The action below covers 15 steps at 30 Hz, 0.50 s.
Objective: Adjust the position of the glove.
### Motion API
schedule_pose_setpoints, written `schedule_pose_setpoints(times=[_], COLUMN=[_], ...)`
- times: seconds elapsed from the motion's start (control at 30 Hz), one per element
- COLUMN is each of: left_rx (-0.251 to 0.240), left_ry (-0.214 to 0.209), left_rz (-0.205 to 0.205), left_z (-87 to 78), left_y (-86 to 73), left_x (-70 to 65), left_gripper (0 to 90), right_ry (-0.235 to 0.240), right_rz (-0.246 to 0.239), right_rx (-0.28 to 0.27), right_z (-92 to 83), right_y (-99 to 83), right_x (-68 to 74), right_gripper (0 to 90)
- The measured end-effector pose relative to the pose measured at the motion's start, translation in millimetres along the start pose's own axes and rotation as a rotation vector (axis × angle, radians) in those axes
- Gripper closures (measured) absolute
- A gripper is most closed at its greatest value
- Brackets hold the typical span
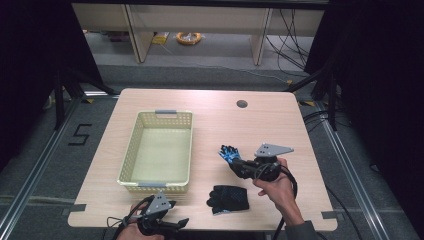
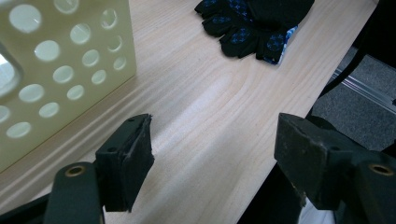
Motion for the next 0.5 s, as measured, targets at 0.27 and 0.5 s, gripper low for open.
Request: schedule_pose_setpoints(times=[0.27, 0.5], left_rx=[0.011, 0.013], left_ry=[0.004, 0.014], left_rz=[-0.024, -0.022], left_z=[0.8, 1.7], left_y=[-0.8, -1.2], left_x=[-0.4, 0.4], left_gripper=[27.2, 27.2], right_ry=[0.055, 0.078], right_rz=[-0.047, -0.081], right_rx=[0.023, 0.043], right_z=[-15.6, -20.6], right_y=[-15.1, -23.0], right_x=[20.4, 28.4], right_gripper=[87.7, 87.7])
Point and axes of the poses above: each handheld gripper's, and its own axes: z roughly forward along the jaws, y roughly out of its top, x roughly to its left, the point moved 2 cm from there along z, roughly forward along the jaws, and after that the axes turned 6 degrees about -y, right-handed, at the moved point
